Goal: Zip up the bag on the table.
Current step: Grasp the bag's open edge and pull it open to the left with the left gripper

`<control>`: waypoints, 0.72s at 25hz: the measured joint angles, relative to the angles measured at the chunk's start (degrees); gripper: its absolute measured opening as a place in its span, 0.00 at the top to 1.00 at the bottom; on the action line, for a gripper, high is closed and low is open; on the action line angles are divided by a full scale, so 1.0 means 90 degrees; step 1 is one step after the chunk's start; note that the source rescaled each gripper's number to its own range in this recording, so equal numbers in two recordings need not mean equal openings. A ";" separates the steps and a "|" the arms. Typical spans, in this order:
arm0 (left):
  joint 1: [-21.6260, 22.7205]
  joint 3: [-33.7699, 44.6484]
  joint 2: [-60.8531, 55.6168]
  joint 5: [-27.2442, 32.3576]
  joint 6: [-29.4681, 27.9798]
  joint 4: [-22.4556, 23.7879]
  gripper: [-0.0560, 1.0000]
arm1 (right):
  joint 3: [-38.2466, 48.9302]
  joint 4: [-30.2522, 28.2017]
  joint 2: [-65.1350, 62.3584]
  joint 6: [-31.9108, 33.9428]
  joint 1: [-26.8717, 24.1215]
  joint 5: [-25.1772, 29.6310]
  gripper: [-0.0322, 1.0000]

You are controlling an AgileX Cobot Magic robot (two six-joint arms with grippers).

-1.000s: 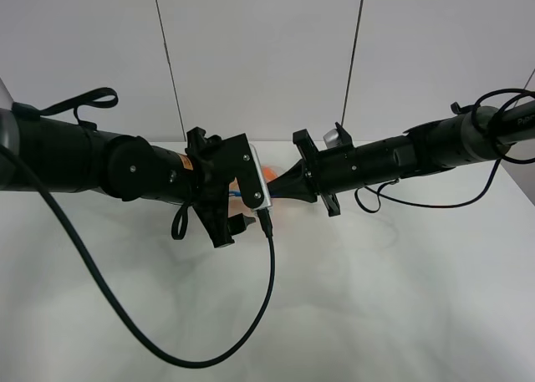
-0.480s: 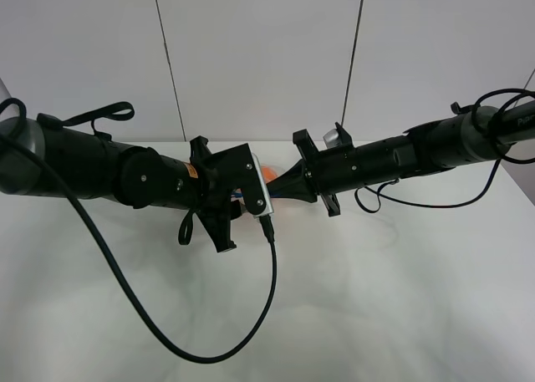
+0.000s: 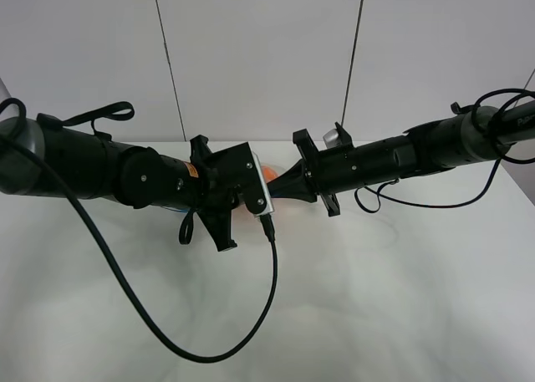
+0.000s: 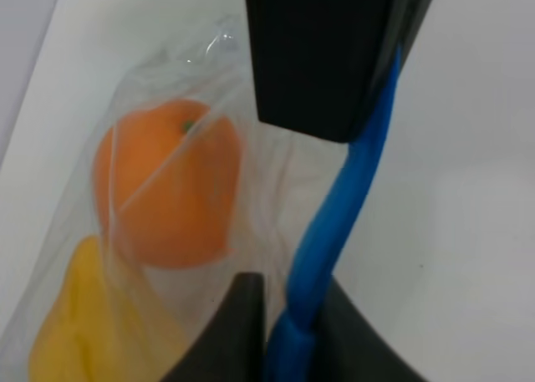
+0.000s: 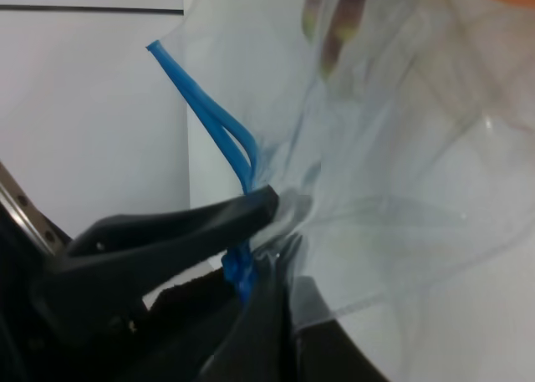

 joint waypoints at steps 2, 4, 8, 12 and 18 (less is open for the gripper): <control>0.0000 0.0000 0.0000 0.0000 0.0000 0.0000 0.93 | 0.0000 0.0006 0.0000 0.0000 0.0000 0.0006 0.97; 0.0000 0.0000 0.0000 0.0000 0.0000 0.0000 0.94 | 0.0000 0.0006 0.0000 0.0000 0.0000 0.0006 0.97; 0.0000 0.0000 0.0000 -0.0045 0.0000 0.0000 0.95 | 0.0000 0.0006 0.0000 0.0000 0.0000 0.0006 0.97; 0.0033 0.0000 0.0000 -0.0067 0.0122 0.0000 0.95 | 0.0000 0.0013 0.0000 0.0000 0.0000 0.0006 0.97; 0.0489 0.0000 0.0000 -0.0073 0.0170 0.0000 0.95 | -0.0032 0.0102 0.0000 0.0027 0.0000 -0.0033 0.97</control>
